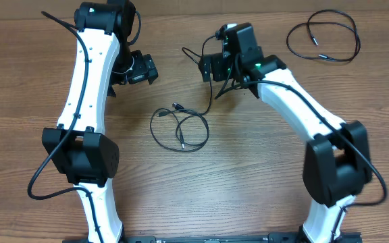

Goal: Untangle cables

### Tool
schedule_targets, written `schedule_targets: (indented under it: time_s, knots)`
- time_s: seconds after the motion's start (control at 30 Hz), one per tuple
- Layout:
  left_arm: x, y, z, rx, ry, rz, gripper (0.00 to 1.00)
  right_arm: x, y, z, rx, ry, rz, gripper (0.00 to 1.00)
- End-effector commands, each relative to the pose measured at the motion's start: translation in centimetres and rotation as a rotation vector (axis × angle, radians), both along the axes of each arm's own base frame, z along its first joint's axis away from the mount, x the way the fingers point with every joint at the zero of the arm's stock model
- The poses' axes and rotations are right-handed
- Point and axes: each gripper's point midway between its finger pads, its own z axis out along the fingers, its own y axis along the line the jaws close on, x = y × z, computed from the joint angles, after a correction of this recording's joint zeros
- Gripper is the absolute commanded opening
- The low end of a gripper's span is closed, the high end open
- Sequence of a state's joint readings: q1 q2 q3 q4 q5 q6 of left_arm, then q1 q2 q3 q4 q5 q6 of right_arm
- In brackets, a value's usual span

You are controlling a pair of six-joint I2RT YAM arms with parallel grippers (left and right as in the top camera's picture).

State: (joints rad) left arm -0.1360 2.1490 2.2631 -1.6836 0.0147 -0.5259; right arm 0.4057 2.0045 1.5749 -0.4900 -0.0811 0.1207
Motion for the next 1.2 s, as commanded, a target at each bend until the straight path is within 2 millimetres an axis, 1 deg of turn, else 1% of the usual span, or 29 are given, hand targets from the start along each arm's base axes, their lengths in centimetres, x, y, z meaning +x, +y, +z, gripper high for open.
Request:
schedule_targets:
  time_s: [0.0,0.07,0.13,0.17,0.23,0.33,0.43,0.47,0.57,0.63,0.7,0.73,0.8,0.87,0.93,1.0,1.07,1.17]
  knots:
    - [-0.1,-0.2,-0.5,-0.002,0.018,0.022,0.99,-0.4,1.1,-2.6,-0.015,0.026,0.113,1.00]
    - [-0.1,-0.2,-0.5,-0.002,0.018,0.022,1.00,-0.7,1.6,-3.6,-0.012,0.042,0.158,1.00]
    - [-0.1,-0.2,-0.5,-0.002,0.018,0.022,0.99,-0.9,1.6,-4.5,-0.017,0.060,0.169,1.00]
    - [-0.1,-0.2,-0.5,-0.002,0.018,0.022,1.00,-0.9,1.6,-4.9,-0.020,0.068,0.169,0.98]
    - [-0.1,-0.2,-0.5,-0.002,0.018,0.022,1.00,-1.0,1.6,-5.3,-0.022,0.075,0.169,0.84]
    - [-0.1,-0.2,-0.5,-0.002,0.018,0.022,0.99,-0.8,1.7,-5.4,-0.019,0.070,0.169,0.67]
    - [-0.1,-0.2,-0.5,-0.002,0.018,0.022,1.00,-0.7,1.7,-5.7,-0.019,0.070,0.168,0.60]
    - [-0.1,-0.2,-0.5,-0.002,0.018,0.022,1.00,-0.6,1.7,-6.0,-0.020,0.072,0.168,0.56]
    - [-0.1,-0.2,-0.5,-0.002,0.018,0.022,1.00,-0.7,1.7,-6.8,-0.021,0.087,0.163,0.42]
    - [-0.1,-0.2,-0.5,-0.002,0.018,0.022,1.00,-0.7,1.7,-7.2,-0.024,0.094,0.162,0.28]
    - [-0.1,-0.2,-0.5,-0.002,0.018,0.022,0.99,-0.6,1.6,-7.2,-0.027,0.091,0.152,0.16]
    - [-0.1,-0.2,-0.5,-0.002,0.018,0.022,1.00,-0.3,1.4,-6.9,-0.029,0.083,0.131,0.12]
    - [-0.1,-0.2,-0.5,-0.002,0.018,0.022,1.00,0.8,0.5,-5.8,-0.048,0.052,0.061,0.05]
    - [-0.1,-0.2,-0.5,-0.002,0.018,0.022,1.00,2.0,-0.7,-4.1,-0.073,0.010,-0.016,0.04]
    - [-0.1,-0.2,-0.5,-0.002,0.018,0.022,0.99,3.1,-2.0,-1.7,-0.093,-0.045,-0.085,0.04]
    - [-0.1,-0.2,-0.5,-0.002,0.018,0.022,0.99,3.9,-3.3,1.1,-0.109,-0.105,-0.135,0.04]
    - [-0.1,-0.2,-0.5,-0.002,0.018,0.022,0.99,4.4,-4.9,3.9,-0.125,-0.161,-0.186,0.04]
    - [-0.1,-0.2,-0.5,-0.002,0.018,0.022,1.00,4.3,-7.5,8.0,-0.139,-0.232,-0.261,0.04]
